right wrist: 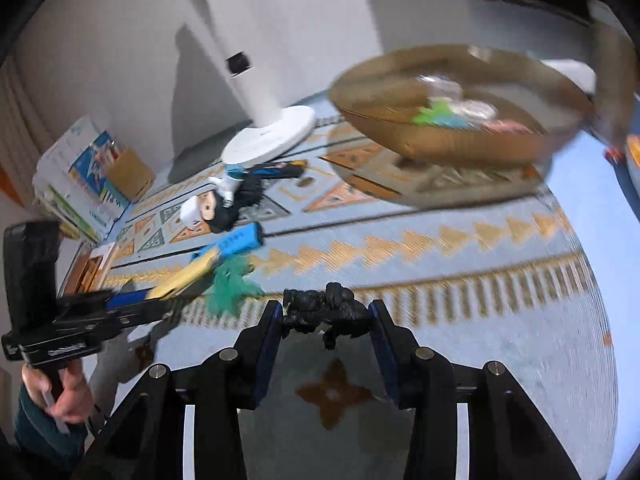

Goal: Organize rigid objects
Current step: 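Grasp the yellow stick with the left gripper while the right grasps the black figure, then carry the yellow stick and black figure into the amber bowl and release both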

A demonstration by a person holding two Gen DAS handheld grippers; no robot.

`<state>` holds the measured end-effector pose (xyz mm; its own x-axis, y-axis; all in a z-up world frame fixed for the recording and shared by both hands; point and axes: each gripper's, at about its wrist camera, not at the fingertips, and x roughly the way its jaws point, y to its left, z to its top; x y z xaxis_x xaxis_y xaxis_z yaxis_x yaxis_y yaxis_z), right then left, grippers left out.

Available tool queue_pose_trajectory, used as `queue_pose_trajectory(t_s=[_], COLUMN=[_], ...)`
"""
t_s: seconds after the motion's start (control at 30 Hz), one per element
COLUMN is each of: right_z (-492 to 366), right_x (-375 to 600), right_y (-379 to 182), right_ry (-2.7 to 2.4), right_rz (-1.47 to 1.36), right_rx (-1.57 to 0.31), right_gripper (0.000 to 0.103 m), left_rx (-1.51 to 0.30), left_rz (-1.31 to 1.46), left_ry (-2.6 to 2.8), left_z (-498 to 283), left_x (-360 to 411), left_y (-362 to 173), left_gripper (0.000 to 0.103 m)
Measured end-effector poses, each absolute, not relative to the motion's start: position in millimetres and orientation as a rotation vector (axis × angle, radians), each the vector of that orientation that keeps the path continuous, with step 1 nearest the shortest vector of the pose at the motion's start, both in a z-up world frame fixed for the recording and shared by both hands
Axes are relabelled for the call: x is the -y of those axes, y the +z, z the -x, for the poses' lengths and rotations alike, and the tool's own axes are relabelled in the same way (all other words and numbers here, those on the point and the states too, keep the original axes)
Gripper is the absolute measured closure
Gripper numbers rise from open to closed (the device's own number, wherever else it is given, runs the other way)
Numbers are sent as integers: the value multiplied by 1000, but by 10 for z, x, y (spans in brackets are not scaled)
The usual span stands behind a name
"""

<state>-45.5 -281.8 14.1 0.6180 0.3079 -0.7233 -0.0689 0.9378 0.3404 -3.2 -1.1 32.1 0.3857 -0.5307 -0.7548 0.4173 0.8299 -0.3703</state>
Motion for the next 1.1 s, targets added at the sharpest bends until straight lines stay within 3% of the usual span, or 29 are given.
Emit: queue_pose_trajectory(t_s=[0.27,0.3,0.37,0.4,0.47,0.53,0.73,0.77,0.8,0.87,1.1], right_z=[517,516,498,496,497,502,478,474,475,478,481], right_x=[2749,2741,2744,2755,2769,2766,2685,2676,2657,2630,2535], right_y=[85,77,57,55,56,61,55,53,52,48,45], right_ry=[239,236,242,250,271,258,231,227,221,212,204], right_rz=[-243,-235,-239,-250,-267,-255,-191,-183,-171,-150,-83], right_rx=[-882,-887,-897,-896,-892,-888,-895,-895,-895,-895,-893], right_gripper=[60,60,58,56,42,38,37,37,37,37,37], left_rx=[-1084,-1071,-1054,-1041,-1018,-1000,-958,-946,-943,-927,-916], left_rz=[38,2,-38,-58,-83,-75,-85,-99,-112,-142,-68], left_ry=[-569,-572,-589,-569,-508,-493,-467,-462,-465,-449,-442], left_z=[378,442,501,492,416,310,204,215,231,261,242], left_x=[-29,15,101,141,183,193,334,362,381,408,286], left_y=[146,165,197,207,200,188,128,127,127,124,131], left_gripper=[79,71,67,59,43,43,48,53,67,83,83])
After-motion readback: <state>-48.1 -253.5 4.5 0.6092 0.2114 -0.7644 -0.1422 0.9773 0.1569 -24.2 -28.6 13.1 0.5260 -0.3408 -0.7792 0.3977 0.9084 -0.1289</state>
